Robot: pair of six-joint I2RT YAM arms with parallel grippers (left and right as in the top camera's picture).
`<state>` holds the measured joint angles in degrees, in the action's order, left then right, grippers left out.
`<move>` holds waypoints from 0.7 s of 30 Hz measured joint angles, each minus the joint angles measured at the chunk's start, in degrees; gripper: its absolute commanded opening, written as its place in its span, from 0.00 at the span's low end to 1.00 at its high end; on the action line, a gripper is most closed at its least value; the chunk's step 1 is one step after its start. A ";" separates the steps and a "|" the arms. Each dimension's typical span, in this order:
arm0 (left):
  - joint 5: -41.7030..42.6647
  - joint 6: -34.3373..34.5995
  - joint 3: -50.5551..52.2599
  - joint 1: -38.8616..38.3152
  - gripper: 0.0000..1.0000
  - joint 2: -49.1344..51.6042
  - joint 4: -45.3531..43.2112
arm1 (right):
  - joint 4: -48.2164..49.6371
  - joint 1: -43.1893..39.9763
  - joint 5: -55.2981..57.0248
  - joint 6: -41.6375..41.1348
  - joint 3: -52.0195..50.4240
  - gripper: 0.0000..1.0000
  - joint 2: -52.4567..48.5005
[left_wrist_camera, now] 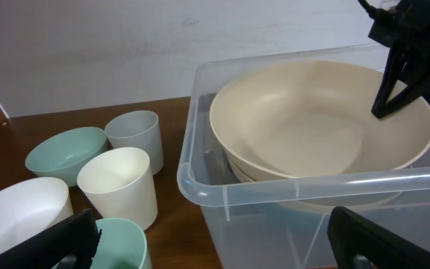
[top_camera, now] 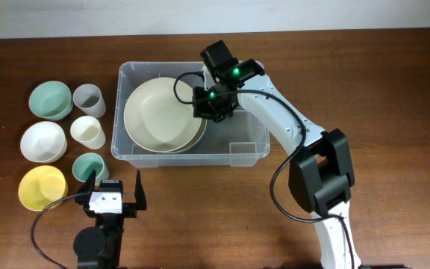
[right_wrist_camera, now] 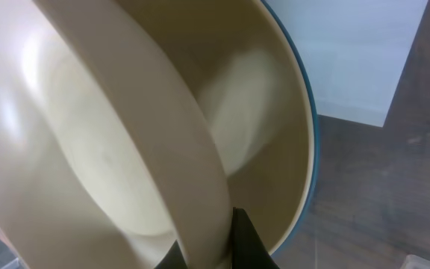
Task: Pack container
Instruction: 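Lower the cream bowl onto the stacked bowls in the bin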
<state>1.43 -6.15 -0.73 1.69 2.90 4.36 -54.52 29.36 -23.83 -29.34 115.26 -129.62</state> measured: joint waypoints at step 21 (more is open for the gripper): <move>0.00 0.00 0.00 0.00 1.00 0.00 0.00 | 0.20 -0.04 -1.33 -0.31 0.00 0.82 -0.11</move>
<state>1.43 -6.15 -0.73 1.69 2.90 4.36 -54.33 29.32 -25.17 -29.65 115.26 -129.73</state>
